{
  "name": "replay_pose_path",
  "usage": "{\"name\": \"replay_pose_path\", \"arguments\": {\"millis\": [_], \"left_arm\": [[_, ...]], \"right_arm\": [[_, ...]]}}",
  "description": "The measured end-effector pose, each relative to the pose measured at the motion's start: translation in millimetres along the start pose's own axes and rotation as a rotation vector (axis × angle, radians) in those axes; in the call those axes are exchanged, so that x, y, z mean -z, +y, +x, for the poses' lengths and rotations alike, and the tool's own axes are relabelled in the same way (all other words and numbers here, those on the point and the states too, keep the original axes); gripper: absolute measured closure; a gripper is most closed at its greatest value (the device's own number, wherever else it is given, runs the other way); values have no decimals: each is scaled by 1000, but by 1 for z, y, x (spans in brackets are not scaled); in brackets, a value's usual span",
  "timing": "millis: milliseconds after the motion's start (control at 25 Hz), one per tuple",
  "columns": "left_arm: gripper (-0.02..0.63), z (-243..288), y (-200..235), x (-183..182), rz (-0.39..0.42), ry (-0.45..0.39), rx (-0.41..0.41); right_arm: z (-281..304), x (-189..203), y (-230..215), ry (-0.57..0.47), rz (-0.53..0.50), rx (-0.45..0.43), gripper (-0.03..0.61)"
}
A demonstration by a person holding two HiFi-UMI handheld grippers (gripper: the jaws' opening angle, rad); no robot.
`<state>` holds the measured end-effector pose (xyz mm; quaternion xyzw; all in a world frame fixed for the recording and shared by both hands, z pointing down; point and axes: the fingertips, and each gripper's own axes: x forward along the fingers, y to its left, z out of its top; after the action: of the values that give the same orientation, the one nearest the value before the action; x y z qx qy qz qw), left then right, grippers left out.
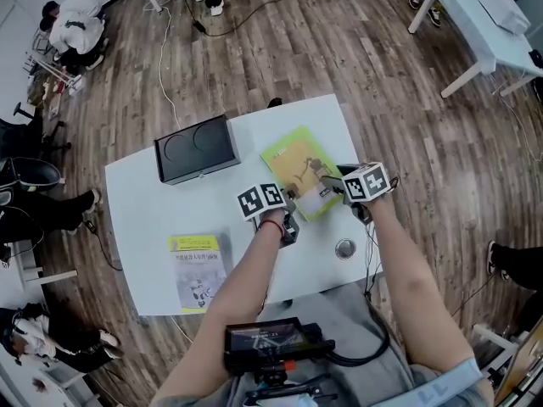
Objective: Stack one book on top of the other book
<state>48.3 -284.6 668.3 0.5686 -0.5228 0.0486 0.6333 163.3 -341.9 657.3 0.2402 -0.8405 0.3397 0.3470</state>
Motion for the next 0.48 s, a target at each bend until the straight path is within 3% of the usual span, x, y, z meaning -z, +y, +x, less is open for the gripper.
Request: {"name": "replay_pose_path", "arguments": {"millis": [160,320,480], "left_arm": [[440,-16,14,5,48,25,3],[442,-29,26,15,27,46,23],[443,-46,40,23,63,55,8]], "right_arm": [[-2,23,25,-54,80,15,328],[-3,44,48,-79,146,14,328],[-3,65,77,-76,166,12,328]]}}
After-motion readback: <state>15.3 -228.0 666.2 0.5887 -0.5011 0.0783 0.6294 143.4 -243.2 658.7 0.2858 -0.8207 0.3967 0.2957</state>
